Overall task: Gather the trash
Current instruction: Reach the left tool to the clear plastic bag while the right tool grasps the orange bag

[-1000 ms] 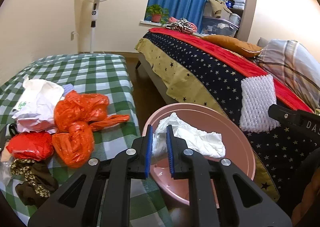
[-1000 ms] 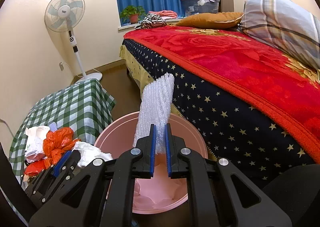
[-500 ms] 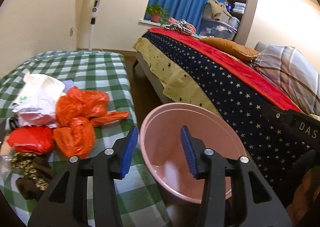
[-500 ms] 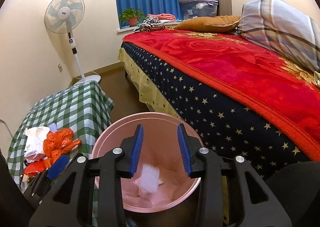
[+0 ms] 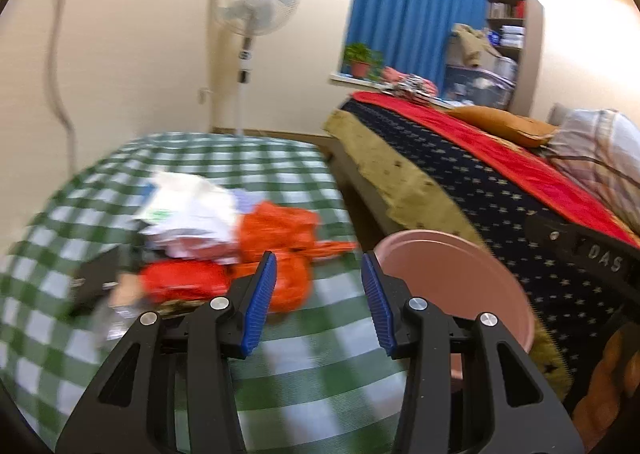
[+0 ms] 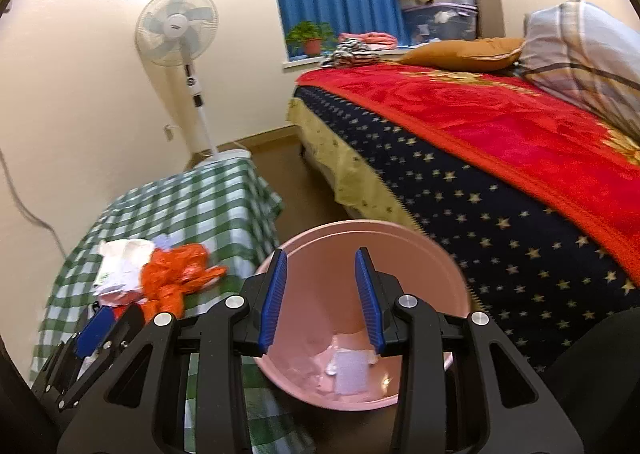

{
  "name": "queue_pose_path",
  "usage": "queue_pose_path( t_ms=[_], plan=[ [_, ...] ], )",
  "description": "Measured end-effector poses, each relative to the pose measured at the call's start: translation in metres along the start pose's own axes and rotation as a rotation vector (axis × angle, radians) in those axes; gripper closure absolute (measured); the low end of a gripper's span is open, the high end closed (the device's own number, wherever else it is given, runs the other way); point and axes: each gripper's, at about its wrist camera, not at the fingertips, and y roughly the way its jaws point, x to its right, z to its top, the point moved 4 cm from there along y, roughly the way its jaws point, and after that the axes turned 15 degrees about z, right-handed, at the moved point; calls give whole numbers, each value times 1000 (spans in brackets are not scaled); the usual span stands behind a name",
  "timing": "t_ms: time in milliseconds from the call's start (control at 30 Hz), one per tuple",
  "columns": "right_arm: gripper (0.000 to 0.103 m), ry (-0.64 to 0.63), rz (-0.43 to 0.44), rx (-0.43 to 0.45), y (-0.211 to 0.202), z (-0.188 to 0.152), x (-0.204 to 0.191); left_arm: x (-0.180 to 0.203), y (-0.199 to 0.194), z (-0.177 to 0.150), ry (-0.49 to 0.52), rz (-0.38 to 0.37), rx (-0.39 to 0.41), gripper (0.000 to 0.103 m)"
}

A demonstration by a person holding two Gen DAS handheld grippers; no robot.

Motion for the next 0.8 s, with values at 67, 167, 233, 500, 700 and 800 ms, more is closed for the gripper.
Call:
queue_pose_path(
  t_ms=[67,167,233,500,700,800],
  plan=[
    [67,1,36,-5,3,-2,-7,-21,-1,-1,-35,59,-6,59],
    [67,-7,89,-21,9,-8,-20,-46,-6,0,-72,131,-1,59],
    [67,-11,118,-35,15,-11,-27,-60,-7,-1,-96,168,-1,59],
    [67,1,199,-94,38,-26,-45,-88,-5,-11,-156,254,-30,59],
    [67,-1,237,-126,54,-35,-57,-99,-1,-15,-184,291,-46,59],
    [67,-4,260,-144,63,-40,-65,-109,2,-17,-213,308,-59,59]
  ],
)
